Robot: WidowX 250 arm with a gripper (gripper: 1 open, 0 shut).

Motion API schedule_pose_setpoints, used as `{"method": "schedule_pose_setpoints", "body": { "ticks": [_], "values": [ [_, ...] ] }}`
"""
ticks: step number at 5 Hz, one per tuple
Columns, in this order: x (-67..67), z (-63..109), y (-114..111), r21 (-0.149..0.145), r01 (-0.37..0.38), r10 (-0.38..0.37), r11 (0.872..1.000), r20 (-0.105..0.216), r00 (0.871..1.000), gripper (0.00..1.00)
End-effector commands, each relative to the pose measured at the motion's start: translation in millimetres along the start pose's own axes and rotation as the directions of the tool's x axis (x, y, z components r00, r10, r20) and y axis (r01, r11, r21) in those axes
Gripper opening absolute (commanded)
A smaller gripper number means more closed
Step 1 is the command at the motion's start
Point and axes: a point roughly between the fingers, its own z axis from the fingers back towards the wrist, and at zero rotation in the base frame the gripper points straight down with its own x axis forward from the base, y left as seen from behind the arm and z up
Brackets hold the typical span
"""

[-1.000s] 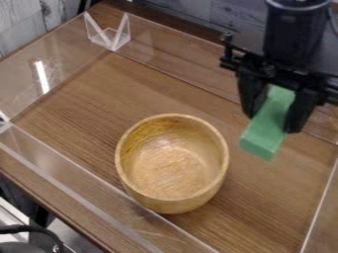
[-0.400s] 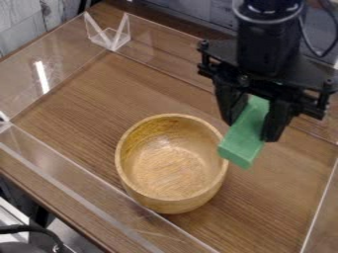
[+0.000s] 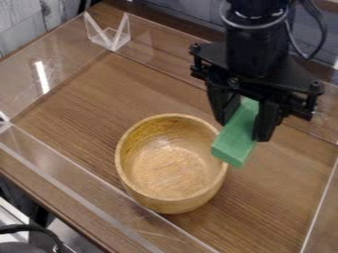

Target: Put the green block in the brown bowl

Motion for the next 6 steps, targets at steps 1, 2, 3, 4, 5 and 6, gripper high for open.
{"method": "schedule_pose_setpoints", "body": {
  "ticks": [1,2,3,4,5,6],
  "values": [
    [-1.1,10.8,11,-0.01,-0.025,0.026,1.0,0.041,0.999,0.0],
    [-3.4,6.4,24,-0.006,-0.048,0.049,0.999,0.037,0.998,0.0],
    [-4.8,6.2,31,-0.004,-0.064,0.064,0.998,0.035,0.997,0.0],
    [-6.5,6.9,35,-0.003,-0.071,0.071,0.997,0.033,0.997,0.0],
    [-8.6,6.9,38,-0.003,-0.079,0.079,0.997,0.031,0.996,0.0],
    [-11.0,6.6,41,-0.003,-0.086,0.086,0.996,0.026,0.996,0.0]
  ]
}}
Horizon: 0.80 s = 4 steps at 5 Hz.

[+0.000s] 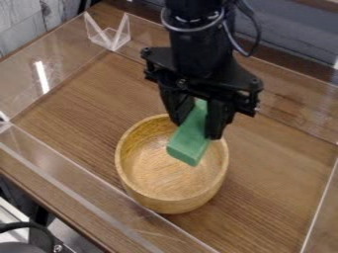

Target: Put the green block in the brown bowl

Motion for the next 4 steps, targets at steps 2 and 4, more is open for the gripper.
{"method": "schedule_pose_setpoints", "body": {
  "ticks": [2,4],
  "values": [
    [1.4,9.4,3.5,-0.009,-0.017,0.018,1.0,0.036,0.999,0.0],
    [-1.2,12.6,3.4,-0.011,-0.014,0.014,1.0,0.034,0.999,0.0]
  ]
}}
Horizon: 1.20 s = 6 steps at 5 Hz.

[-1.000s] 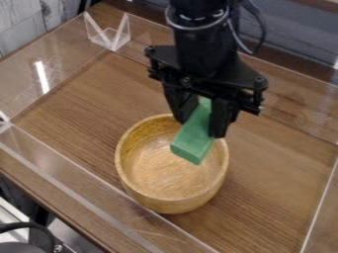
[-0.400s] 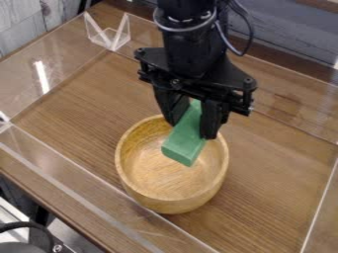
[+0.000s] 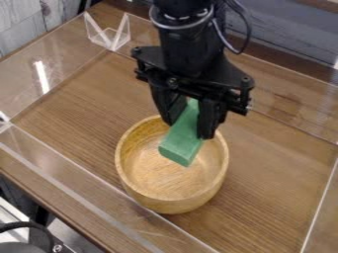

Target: Put the green block in the brown bowl

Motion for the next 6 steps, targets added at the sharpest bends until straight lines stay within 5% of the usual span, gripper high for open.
{"method": "schedule_pose_setpoints", "body": {
  "ticks": [1,6],
  "values": [
    [2.7,9.1,-0.2,-0.008,-0.005,0.005,1.0,0.033,0.999,0.0],
    [-3.6,17.7,-7.8,-0.016,0.011,-0.011,1.0,0.031,0.999,0.0]
  ]
}}
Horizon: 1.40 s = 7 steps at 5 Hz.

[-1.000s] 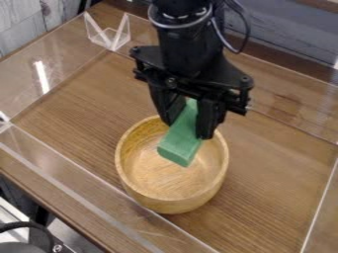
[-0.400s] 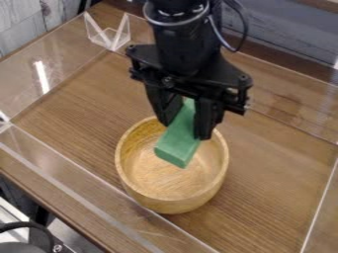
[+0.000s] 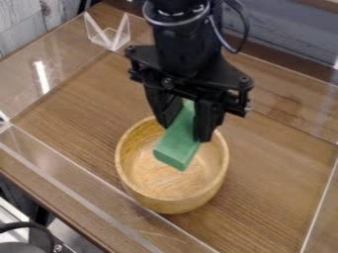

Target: Put the green block in the brown bowl

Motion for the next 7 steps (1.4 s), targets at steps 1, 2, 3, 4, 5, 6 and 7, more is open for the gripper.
{"method": "schedule_pose_setpoints", "body": {
  "ticks": [1,2,3,4,5,6,7],
  "values": [
    [4.8,12.7,-5,-0.016,0.01,-0.009,1.0,0.045,0.999,0.0],
    [3.8,14.8,-7,-0.019,0.012,-0.011,1.0,0.046,0.999,0.0],
    [2.8,17.2,-8,-0.022,0.014,-0.013,1.0,0.046,0.999,0.0],
    [1.7,19.7,-10,-0.027,0.015,-0.014,1.0,0.046,0.999,0.0],
    [1.1,13.9,-10,-0.027,0.015,-0.014,1.0,0.046,0.999,0.0],
    [-0.1,7.8,-10,-0.028,0.015,-0.013,1.0,0.046,0.999,0.0],
    [-0.2,0.5,-8,-0.028,0.014,-0.013,1.0,0.045,0.999,0.0]
  ]
}}
